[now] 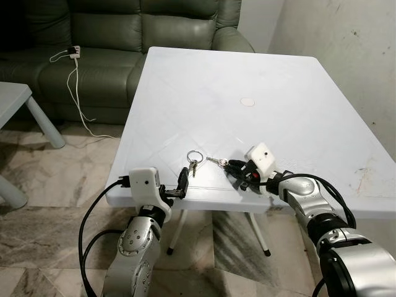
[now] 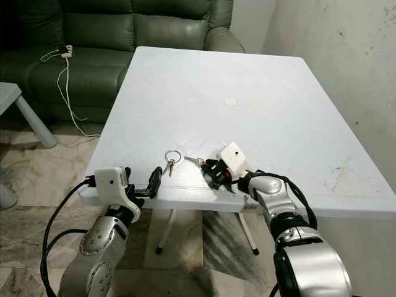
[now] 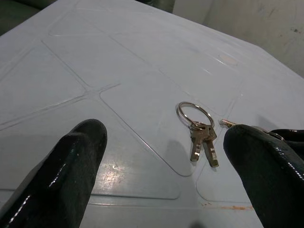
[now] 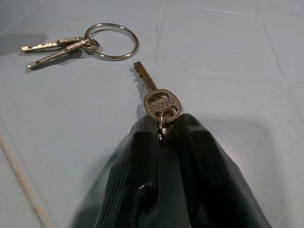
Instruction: Hang keys on a hook
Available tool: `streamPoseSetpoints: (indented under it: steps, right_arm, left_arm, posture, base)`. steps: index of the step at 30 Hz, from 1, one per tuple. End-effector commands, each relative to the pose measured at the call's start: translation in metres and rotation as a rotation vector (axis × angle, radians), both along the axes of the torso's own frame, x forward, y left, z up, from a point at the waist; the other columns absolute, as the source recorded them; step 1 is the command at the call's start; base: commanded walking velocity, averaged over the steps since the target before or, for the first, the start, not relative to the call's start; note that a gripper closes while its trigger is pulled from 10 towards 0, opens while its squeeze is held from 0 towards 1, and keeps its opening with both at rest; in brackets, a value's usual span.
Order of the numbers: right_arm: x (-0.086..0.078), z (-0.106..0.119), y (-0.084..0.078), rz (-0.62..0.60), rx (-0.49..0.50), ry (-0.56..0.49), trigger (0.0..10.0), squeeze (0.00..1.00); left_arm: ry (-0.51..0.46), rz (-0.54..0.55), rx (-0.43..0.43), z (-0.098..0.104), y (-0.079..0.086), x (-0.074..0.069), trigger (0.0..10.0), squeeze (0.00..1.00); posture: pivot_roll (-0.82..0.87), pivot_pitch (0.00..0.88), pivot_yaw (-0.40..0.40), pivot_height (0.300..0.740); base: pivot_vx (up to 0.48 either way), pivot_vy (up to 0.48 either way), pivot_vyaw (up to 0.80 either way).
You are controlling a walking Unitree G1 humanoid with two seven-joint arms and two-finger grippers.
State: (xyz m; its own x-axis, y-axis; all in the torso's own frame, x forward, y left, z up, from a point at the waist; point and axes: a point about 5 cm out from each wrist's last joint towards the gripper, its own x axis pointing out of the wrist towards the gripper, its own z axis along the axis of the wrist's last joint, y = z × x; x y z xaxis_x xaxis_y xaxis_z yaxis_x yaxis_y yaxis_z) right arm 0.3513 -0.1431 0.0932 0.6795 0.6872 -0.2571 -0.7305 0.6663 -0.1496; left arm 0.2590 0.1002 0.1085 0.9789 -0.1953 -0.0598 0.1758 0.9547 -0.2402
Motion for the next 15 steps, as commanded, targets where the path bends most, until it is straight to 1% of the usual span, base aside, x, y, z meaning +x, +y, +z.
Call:
streamPoseSetpoints:
  steps: [1, 2, 3, 9, 10, 11, 12, 13, 14, 15]
  right_arm:
    - [0.0029, 0.0044, -0.0074, -0.027, 0.001, -0.013, 10.0, 0.42]
    - [0.0028, 0.0048, -0.0075, -0.023, 0.003, -0.014, 10.0, 0.42]
    - [0.0028, 0.005, -0.0075, -0.022, 0.002, -0.016, 10.0, 0.0]
    - [0.0025, 0.0064, -0.0078, -0.009, 0.008, -0.028, 10.0, 0.0]
    - [0.0021, 0.0061, -0.0082, -0.007, 0.011, -0.026, 9.2, 0.0]
    - [0.0021, 0.0061, -0.0082, -0.007, 0.011, -0.026, 9.2, 0.0]
    - [0.0017, 0.0057, -0.0084, -0.003, 0.01, -0.025, 8.4, 0.0]
    - [0.0016, 0.005, -0.009, -0.006, -0.003, -0.026, 9.6, 0.0]
    - [0.0015, 0.0048, -0.0093, -0.008, -0.005, -0.025, 10.0, 0.0]
    - [0.0015, 0.0047, -0.0095, -0.008, -0.004, -0.024, 10.0, 0.0]
  left_arm:
    - [-0.019, -0.017, -0.06, 0.009, -0.0158, -0.0002, 10.0, 0.0]
    - [-0.02, -0.018, -0.061, 0.0092, -0.0161, -0.0002, 10.0, 0.0]
    - [-0.02, -0.018, -0.062, 0.0093, -0.0163, -0.0001, 10.0, 0.0]
    - [-0.022, -0.022, -0.062, 0.0096, -0.0172, 0.0005, 10.0, 0.0]
    - [-0.021, -0.023, -0.063, 0.0096, -0.0174, 0.0002, 10.0, 0.0]
    - [-0.021, -0.023, -0.063, 0.0096, -0.0174, 0.0002, 10.0, 0.0]
    - [-0.021, -0.024, -0.064, 0.0096, -0.0177, 0.0001, 10.0, 0.0]
    - [-0.021, -0.025, -0.063, 0.0096, -0.018, 0.0001, 10.0, 0.0]
    - [-0.021, -0.025, -0.063, 0.0096, -0.018, 0.0, 10.0, 0.0]
    - [-0.021, -0.025, -0.064, 0.0097, -0.0181, 0.0, 10.0, 0.0]
  posture:
    - [0.09, 0.082, -0.114, 0.74]
    - [0.09, 0.082, -0.114, 0.74]
    - [0.09, 0.08, -0.113, 0.74]
    - [0.09, 0.076, -0.112, 0.74]
    - [0.09, 0.074, -0.112, 0.74]
    - [0.09, 0.074, -0.112, 0.74]
    - [0.09, 0.075, -0.111, 0.74]
    - [0.09, 0.075, -0.111, 0.74]
    - [0.09, 0.074, -0.112, 0.74]
    - [0.09, 0.074, -0.112, 0.74]
  base:
    - [0.0, 0.0, 0.0]
    - [0.0, 0.0, 0.0]
    - [0.0, 0.0, 0.0]
    - [0.0, 0.0, 0.0]
    - [0.0, 0.0, 0.0]
    - [0.0, 0.0, 0.0]
    - [0.0, 0.0, 0.0]
    - [0.0, 0.0, 0.0]
    - [0.0, 0.0, 0.0]
    - [0.0, 0.0, 0.0]
